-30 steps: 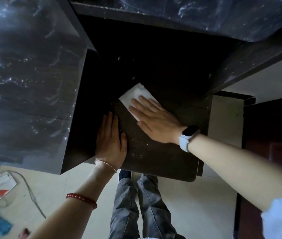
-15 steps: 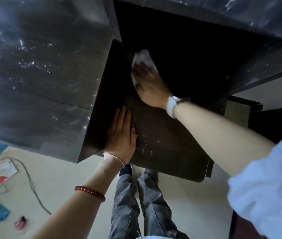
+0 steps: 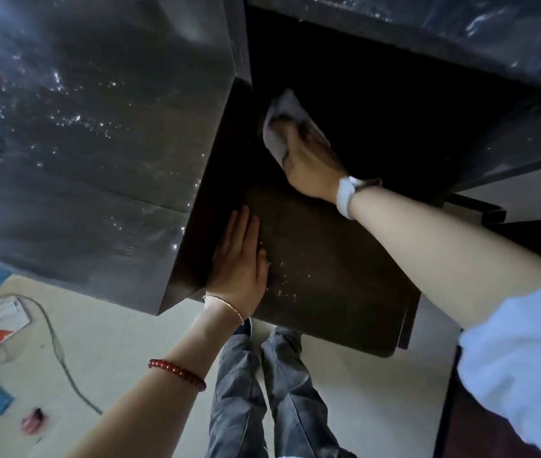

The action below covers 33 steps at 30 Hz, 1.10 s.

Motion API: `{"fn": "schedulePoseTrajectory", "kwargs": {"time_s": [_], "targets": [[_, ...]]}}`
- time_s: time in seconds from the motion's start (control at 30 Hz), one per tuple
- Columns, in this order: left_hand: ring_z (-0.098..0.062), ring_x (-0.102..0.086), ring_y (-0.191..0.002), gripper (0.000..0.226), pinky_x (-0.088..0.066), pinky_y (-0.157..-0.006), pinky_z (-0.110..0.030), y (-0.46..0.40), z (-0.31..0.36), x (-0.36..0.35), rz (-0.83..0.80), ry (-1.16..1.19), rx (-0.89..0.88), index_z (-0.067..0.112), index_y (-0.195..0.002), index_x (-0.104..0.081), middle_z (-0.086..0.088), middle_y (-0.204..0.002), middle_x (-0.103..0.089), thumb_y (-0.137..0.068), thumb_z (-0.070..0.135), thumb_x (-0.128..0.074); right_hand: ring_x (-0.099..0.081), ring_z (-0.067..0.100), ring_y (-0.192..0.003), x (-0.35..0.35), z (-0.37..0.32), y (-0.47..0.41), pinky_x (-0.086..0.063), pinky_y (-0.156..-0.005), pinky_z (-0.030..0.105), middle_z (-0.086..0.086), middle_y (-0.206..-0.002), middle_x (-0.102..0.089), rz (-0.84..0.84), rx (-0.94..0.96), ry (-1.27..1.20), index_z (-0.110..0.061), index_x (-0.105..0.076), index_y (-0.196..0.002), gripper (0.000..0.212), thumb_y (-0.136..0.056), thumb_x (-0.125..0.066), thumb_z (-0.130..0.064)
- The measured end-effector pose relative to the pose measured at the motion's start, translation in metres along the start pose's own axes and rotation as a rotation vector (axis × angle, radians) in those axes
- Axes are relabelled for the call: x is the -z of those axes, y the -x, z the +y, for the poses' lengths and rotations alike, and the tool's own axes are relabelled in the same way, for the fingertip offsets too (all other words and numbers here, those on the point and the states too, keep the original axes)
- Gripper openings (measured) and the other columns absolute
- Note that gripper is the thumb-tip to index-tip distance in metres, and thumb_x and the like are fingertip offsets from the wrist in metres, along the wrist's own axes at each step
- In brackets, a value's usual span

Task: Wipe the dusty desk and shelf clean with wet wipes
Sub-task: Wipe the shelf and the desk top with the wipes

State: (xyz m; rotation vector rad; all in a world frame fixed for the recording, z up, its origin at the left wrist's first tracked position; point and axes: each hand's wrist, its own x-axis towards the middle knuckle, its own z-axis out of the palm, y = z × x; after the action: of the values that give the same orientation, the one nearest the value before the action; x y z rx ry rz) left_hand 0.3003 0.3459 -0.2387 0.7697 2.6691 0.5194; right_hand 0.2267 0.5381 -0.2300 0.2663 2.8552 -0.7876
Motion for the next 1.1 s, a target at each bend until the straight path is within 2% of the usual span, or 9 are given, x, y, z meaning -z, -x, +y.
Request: {"fn": "schedulePoseTrajectory", "kwargs": {"time_s": [0.13, 0.27, 0.47, 0.53, 0.6, 0.7, 0.83, 0.97, 1.1], "targets": [[-0.023, -0.015, -0.137, 0.057, 0.004, -0.113, -0.025, -0.001, 0.000, 0.000, 0.031, -0.036, -0.023, 0.000, -0.135, -0.033, -0.018, -0.147, -0.030, -0.088, 0.030, -0.022, -0.042, 0.038, -0.122, 0.018, 0.005, -0.007, -0.026, -0.101, 0.036, 0.026, -0.133, -0.044, 0.020, 0.092, 0.173, 0.001, -0.026, -0.139, 0.054, -0.087, -0.037, -0.008], [-0.011, 0.001, -0.136, 0.059, 0.012, -0.108, -0.017, -0.001, -0.001, -0.001, 0.031, 0.000, -0.034, 0.003, -0.139, -0.027, -0.013, -0.151, -0.021, -0.088, 0.032, -0.018, -0.031, 0.031, -0.132, 0.018, 0.005, -0.042, -0.020, -0.107, 0.034, 0.016, -0.145, -0.032, -0.008, -0.114, 0.142, -0.008, -0.026, -0.141, 0.049, -0.093, -0.036, -0.009], [-0.018, -0.008, -0.138, 0.059, -0.004, -0.113, -0.035, 0.000, -0.001, -0.005, 0.029, -0.053, -0.004, 0.003, -0.138, -0.028, -0.014, -0.150, -0.024, -0.088, 0.033, -0.019, -0.016, 0.019, -0.140, 0.011, 0.017, -0.012, -0.007, -0.107, 0.027, 0.004, -0.153, -0.020, -0.057, 0.207, 0.269, -0.017, -0.024, -0.143, 0.056, -0.091, -0.041, -0.009], [-0.019, -0.009, -0.138, 0.060, -0.007, -0.113, -0.037, 0.000, -0.001, -0.005, 0.023, -0.058, 0.007, 0.004, -0.139, -0.027, -0.014, -0.150, -0.024, -0.088, 0.033, -0.018, -0.022, 0.022, -0.137, 0.015, 0.020, -0.021, -0.014, -0.109, 0.032, 0.006, -0.149, -0.028, -0.056, 0.242, 0.278, -0.016, -0.028, -0.141, 0.053, -0.091, -0.040, -0.008], [-0.020, -0.011, -0.139, 0.059, -0.007, -0.113, -0.034, -0.001, -0.001, -0.005, 0.028, -0.065, 0.002, 0.004, -0.138, -0.028, -0.014, -0.150, -0.025, -0.088, 0.033, -0.020, -0.031, 0.030, -0.132, 0.015, 0.020, -0.042, -0.024, -0.108, 0.037, 0.014, -0.143, -0.035, -0.071, 0.151, 0.251, -0.010, -0.034, -0.137, 0.051, -0.087, -0.040, -0.001], [-0.017, -0.008, -0.137, 0.057, 0.003, -0.112, -0.024, -0.002, -0.002, -0.005, 0.038, -0.061, -0.023, 0.002, -0.137, -0.030, -0.016, -0.148, -0.027, -0.088, 0.030, -0.023, -0.014, 0.030, -0.140, 0.008, 0.016, -0.044, -0.008, -0.113, 0.036, 0.016, -0.152, -0.018, -0.056, 0.003, 0.178, -0.006, -0.020, -0.143, 0.057, -0.089, -0.039, -0.005], [-0.023, -0.017, -0.137, 0.055, -0.004, -0.112, -0.026, 0.000, 0.000, -0.001, 0.066, 0.017, -0.020, -0.004, -0.132, -0.036, -0.023, -0.144, -0.032, -0.088, 0.026, -0.025, -0.016, 0.028, -0.141, -0.012, 0.009, 0.023, -0.002, -0.113, 0.035, 0.014, -0.150, -0.026, -0.087, 0.325, 0.183, -0.007, -0.029, -0.141, 0.056, -0.087, -0.040, -0.001], [-0.032, -0.030, -0.134, 0.053, -0.015, -0.113, -0.032, 0.017, 0.000, 0.003, 0.106, 0.077, 0.049, -0.005, -0.132, -0.036, -0.025, -0.143, -0.032, -0.089, 0.024, -0.026, -0.026, 0.026, -0.138, -0.030, 0.013, 0.087, -0.008, -0.112, 0.038, 0.009, -0.148, -0.033, -0.211, 0.607, 0.327, -0.013, -0.032, -0.140, 0.053, -0.088, -0.031, -0.021], [-0.032, -0.031, -0.131, 0.050, -0.020, -0.112, -0.033, 0.033, -0.006, 0.001, 0.090, 0.040, 0.007, -0.009, -0.128, -0.040, -0.028, -0.139, -0.037, -0.087, 0.019, -0.030, -0.022, 0.029, -0.139, -0.013, 0.024, 0.045, -0.003, -0.112, 0.035, 0.012, -0.149, -0.029, -0.109, 0.363, 0.281, -0.010, -0.028, -0.142, 0.058, -0.086, -0.020, -0.026]]}}
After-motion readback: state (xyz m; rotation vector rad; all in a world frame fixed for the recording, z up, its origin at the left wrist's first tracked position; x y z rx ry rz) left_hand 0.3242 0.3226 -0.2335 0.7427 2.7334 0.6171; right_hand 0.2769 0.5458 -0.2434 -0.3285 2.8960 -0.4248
